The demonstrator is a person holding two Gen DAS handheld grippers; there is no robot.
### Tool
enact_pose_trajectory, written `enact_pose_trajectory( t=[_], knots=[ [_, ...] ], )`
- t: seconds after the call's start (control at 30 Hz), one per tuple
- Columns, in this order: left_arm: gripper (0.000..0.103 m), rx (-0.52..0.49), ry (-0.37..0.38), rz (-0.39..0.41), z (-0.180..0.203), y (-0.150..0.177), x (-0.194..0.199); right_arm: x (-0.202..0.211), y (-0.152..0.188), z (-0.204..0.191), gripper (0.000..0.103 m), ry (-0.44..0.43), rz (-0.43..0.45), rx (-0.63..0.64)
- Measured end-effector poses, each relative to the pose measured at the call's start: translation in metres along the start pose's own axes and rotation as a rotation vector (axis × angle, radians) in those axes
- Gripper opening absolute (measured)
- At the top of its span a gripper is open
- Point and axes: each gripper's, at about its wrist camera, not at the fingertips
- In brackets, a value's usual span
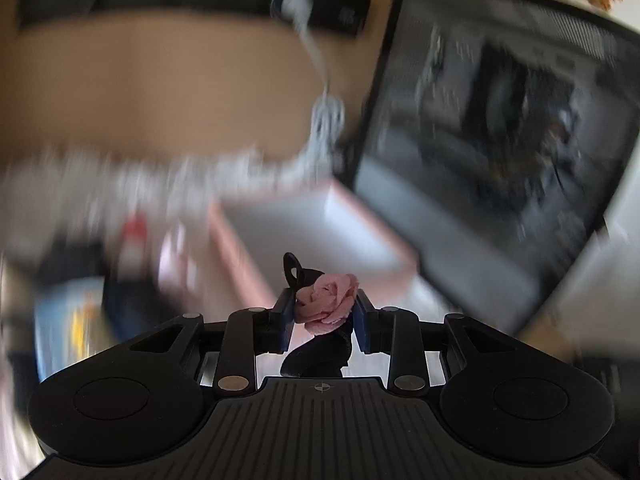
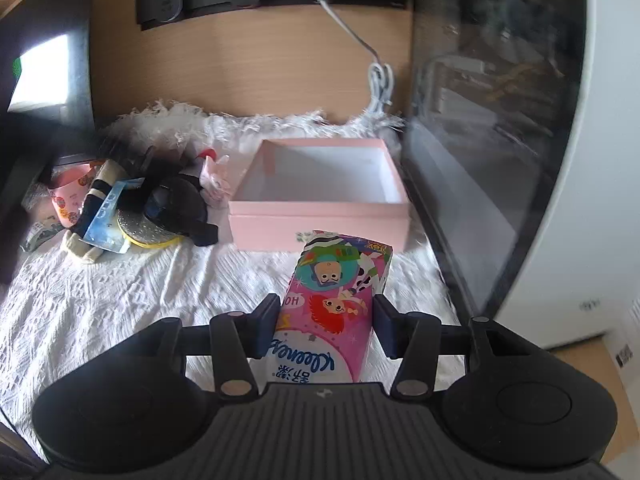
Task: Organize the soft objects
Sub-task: 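Carry the tissue pack and rose into the pink box and open both tools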
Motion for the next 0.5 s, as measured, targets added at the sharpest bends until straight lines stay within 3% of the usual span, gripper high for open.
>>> enact_pose_trajectory(
  t=[0.07, 0.17, 0.23, 0.37, 0.43, 0.5],
  knots=[
    [0.039, 0.034, 0.001, 0.048, 0.004, -0.030, -0.028, 0.003, 0.004, 0.004, 0.050, -0.003, -0.001, -0.019],
    [0.039, -0.074, -0.126, -0.030, 0.015, -0.048, -0.089, 0.007, 0.008, 0.008, 0.050, -0.013, 0.002, -0.030],
    [0.039, -0.050, -0.144, -0.037, 0.012, -0.046, -0.112, 0.005, 0.010, 0.009, 0.050, -0.019, -0.008, -0.028],
    [0.039, 0.061, -0.095, 0.019, -0.005, -0.025, -0.111, 0.005, 0.013, 0.005, 0.050, -0.005, -0.009, 0.004],
    [0.039, 0.098, -0.077, -0.006, -0.014, -0.012, -0.108, 0.003, 0.014, 0.004, 0.050, -0.001, -0.017, 0.007],
    [0.039, 0.050, -0.082, -0.071, -0.016, -0.003, -0.108, 0.000, 0.011, 0.002, 0.050, -0.002, -0.017, 0.016]
  ],
)
Point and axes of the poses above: each gripper's, at about its wrist camera, not at the fingertips, and x roughly against the way its jaws point, z to its right, y to its underside, and after that the axes turned 3 degrees about x, right-handed
